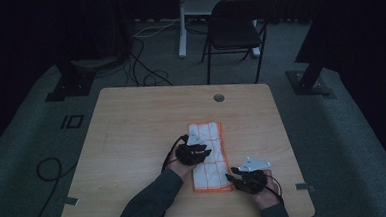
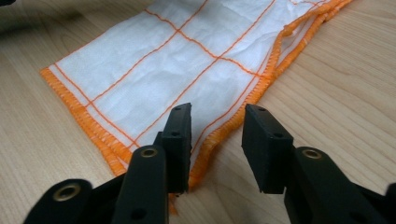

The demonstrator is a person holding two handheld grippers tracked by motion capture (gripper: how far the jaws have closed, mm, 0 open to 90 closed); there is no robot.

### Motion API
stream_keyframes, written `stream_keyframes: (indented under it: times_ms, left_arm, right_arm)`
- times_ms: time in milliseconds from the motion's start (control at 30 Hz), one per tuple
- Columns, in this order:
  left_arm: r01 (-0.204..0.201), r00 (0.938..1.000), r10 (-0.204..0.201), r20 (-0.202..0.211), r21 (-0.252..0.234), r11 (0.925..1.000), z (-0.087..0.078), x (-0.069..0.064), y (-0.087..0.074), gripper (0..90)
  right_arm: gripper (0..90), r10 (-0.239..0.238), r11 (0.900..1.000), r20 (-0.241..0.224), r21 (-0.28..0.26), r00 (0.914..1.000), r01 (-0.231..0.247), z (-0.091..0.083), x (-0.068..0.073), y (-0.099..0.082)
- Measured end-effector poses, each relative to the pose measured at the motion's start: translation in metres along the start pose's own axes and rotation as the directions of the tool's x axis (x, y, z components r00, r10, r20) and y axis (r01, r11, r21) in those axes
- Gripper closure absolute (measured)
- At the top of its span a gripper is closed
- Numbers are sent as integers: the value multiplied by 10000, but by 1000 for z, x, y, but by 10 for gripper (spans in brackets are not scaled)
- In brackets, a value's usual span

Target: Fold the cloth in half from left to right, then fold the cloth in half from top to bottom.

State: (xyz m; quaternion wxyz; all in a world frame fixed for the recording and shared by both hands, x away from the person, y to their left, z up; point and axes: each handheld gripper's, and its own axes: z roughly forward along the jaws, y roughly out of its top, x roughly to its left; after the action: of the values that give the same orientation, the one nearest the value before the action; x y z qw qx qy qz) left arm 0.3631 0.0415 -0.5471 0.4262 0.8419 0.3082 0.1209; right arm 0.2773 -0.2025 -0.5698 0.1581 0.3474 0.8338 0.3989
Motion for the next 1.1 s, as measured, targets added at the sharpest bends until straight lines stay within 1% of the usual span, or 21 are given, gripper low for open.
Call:
stream_keyframes:
  times_ms: [67, 133, 200, 367, 433, 533, 567, 633, 733, 900, 933, 967, 1100]
  left_arm:
    - [96, 9999, -97, -57, -56, 9999, -3, 2, -3, 705]
    - [132, 9998, -133, -122, -101, 9999, -6, 4, -4, 704]
    - [207, 9996, -210, -168, -162, 9997, -9, 6, -5, 702]
    - [187, 9994, -196, -300, -305, 9994, -18, 9, -6, 686]
    - [224, 9991, -239, -345, -418, 9989, -22, 11, -6, 681]
    - [223, 9988, -243, -423, -457, 9987, -26, 14, -7, 675]
    - [283, 9984, -307, -483, -497, 9984, -29, 19, -7, 675]
    - [414, 9976, -445, -537, -579, 9975, -32, 23, -7, 666]
    - [542, 9963, -584, -633, -653, 9964, -36, 29, -9, 663]
    - [724, 9941, -774, -757, -664, 9952, -38, 37, -11, 647]
    - [724, 9941, -774, -757, -664, 9952, -38, 37, -11, 642]
    - [726, 9936, -775, -816, -610, 9955, -38, 41, -12, 635]
    - [859, 9921, -907, -868, -574, 9947, -37, 45, -14, 623]
  right_arm:
    - [656, -36, 10000, -49, 26, 10000, 36, 0, 0, 0]
    - [658, -100, 9999, -64, -1, 9999, 100, 0, 1, 0]
    - [658, -53, 9999, -22, -86, 10000, 53, -1, 1, 1]
    - [647, -19, 9995, 41, -304, 10000, 20, -3, -1, 2]
    - [644, -6, 9995, 84, -320, 10000, 9, -3, -1, 2]
    - [635, -17, 9992, 99, -387, 9999, 21, -4, -2, 2]
    - [635, -16, 9992, 117, -411, 9999, 20, -4, -2, 2]
    - [626, 49, 9991, 168, -429, 9998, -42, -3, -2, 3]
    - [624, 25, 9992, 181, -388, 9998, -18, -3, -2, 3]
    - [606, 39, 9990, 242, -448, 9997, -28, -3, -3, 3]
    - [606, 39, 9990, 242, -448, 9997, -28, -3, -3, 3]
    - [596, 125, 9985, 307, -537, 9994, -108, -4, -5, 4]
    - [594, 223, 9982, 455, -569, 9987, -197, -3, -7, 5]
